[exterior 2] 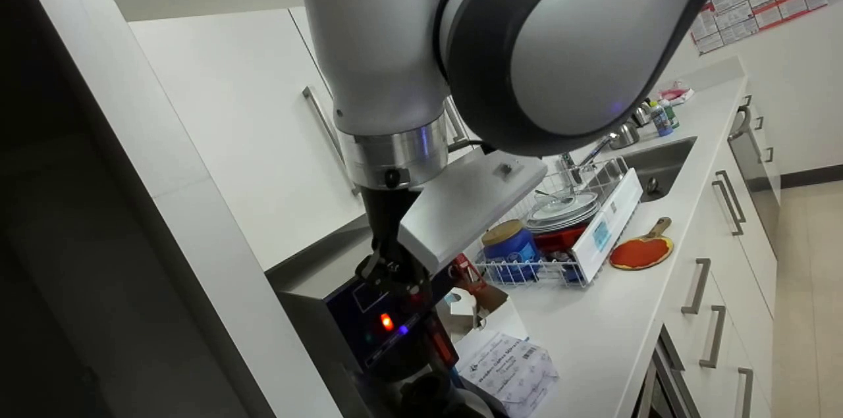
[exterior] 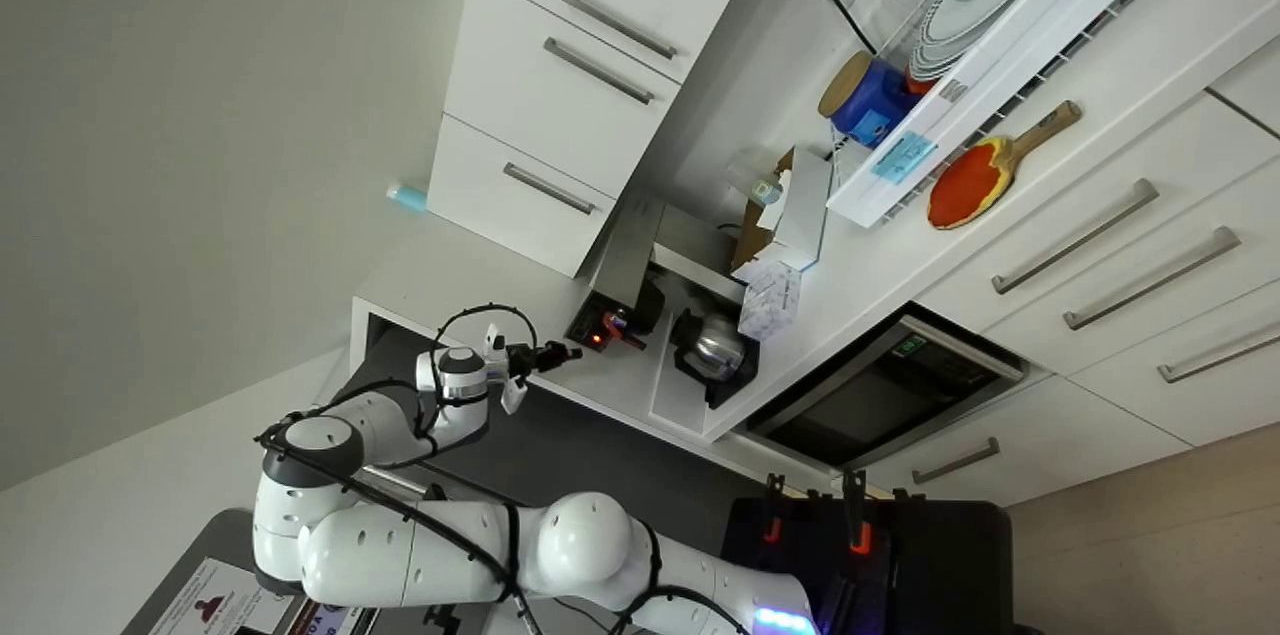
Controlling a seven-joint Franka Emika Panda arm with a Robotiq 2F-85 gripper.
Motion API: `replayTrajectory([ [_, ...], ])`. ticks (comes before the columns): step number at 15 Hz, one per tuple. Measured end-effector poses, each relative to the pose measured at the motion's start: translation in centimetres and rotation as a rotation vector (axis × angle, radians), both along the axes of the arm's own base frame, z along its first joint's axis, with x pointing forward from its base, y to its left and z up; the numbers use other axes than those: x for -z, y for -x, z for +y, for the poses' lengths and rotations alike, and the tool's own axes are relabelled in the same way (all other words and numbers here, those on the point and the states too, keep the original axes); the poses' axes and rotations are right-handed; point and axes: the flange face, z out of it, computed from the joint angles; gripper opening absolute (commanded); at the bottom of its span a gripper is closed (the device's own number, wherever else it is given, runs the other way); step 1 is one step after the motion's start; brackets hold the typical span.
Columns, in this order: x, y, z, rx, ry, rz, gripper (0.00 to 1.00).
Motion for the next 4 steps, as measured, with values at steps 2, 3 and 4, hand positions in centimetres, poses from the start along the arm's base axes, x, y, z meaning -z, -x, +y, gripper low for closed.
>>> replayTrajectory([
  [2, -0.8, 0.7, -1.2, 0.035, 0.045, 0.022, 0.00],
  [3, -1.1, 1.0, -1.6, 0.050, 0.064, 0.031, 0.00],
  [4, -1.3, 1.2, -2.0, 0.058, 0.082, 0.040, 0.00],
])
